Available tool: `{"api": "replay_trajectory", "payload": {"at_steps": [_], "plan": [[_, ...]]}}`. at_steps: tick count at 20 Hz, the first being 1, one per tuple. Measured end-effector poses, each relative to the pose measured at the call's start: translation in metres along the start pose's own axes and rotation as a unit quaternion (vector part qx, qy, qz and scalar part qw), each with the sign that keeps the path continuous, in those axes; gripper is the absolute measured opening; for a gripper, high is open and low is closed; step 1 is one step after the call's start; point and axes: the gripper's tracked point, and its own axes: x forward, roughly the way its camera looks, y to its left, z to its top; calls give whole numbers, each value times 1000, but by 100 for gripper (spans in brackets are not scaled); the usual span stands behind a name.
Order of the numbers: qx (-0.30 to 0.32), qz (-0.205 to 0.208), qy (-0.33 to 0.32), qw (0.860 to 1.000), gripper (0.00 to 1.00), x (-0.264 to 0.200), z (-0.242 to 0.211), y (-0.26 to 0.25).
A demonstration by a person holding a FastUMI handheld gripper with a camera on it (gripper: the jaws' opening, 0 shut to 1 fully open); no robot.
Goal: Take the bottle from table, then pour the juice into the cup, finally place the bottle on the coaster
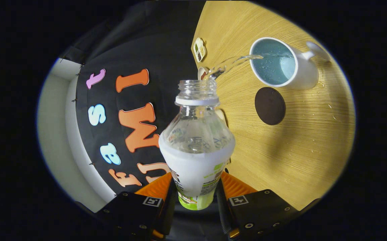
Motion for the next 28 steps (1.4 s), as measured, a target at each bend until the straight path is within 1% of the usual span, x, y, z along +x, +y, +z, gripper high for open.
{"api": "replay_trajectory", "payload": {"at_steps": [9,28], "plan": [[28,-9,1,1000,58,-1,0,2],[54,-32,6,998,58,-1,0,10]]}}
